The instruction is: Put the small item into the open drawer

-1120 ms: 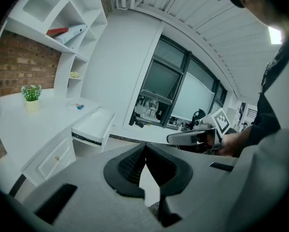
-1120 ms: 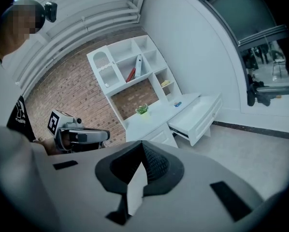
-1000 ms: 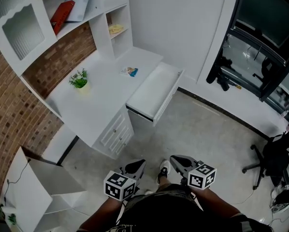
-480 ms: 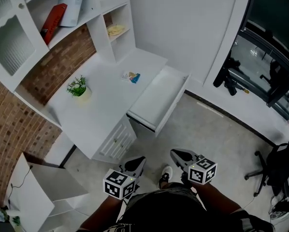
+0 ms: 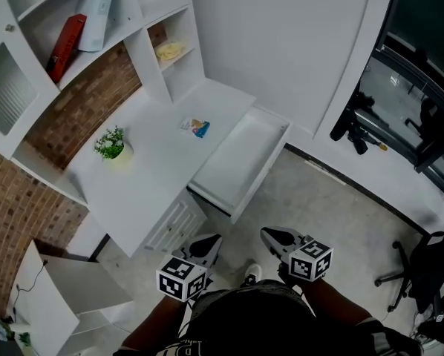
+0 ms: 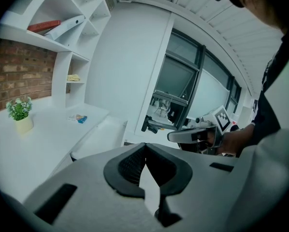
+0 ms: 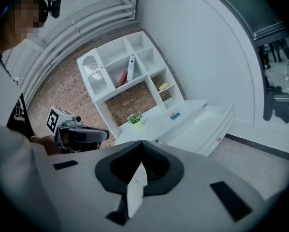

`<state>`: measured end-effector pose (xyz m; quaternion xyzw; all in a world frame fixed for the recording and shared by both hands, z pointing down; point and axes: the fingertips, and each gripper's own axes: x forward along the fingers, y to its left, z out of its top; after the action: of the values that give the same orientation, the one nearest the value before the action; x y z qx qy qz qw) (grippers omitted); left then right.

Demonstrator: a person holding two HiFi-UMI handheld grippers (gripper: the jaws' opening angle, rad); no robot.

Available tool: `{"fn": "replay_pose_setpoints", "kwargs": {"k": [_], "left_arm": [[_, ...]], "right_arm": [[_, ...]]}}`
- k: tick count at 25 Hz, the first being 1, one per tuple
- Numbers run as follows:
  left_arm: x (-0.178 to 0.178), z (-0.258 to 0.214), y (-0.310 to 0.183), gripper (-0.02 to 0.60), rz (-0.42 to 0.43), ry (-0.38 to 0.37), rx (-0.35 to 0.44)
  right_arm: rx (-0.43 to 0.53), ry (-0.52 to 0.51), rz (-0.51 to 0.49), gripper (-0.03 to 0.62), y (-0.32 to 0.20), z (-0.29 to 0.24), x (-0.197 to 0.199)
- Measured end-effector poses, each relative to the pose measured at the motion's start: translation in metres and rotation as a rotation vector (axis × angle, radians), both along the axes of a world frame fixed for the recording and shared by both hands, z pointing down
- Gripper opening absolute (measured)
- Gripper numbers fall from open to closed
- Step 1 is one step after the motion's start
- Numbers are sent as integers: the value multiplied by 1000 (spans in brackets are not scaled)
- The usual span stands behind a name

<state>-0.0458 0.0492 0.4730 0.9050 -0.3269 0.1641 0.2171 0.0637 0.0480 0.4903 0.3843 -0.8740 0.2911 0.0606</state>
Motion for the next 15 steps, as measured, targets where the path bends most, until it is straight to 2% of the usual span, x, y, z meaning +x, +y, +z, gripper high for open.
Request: {"fn": "replay_pose_setpoints", "kwargs": {"k": [8,15], "left_arm": [[14,15,-18,15,-27,-34,-24],[6,19,-28,15,-48,-58,-39]], "right_arm": [[8,0,-28,5,-27,5,20],[-2,-14,-29,5,-38,9,21]]}}
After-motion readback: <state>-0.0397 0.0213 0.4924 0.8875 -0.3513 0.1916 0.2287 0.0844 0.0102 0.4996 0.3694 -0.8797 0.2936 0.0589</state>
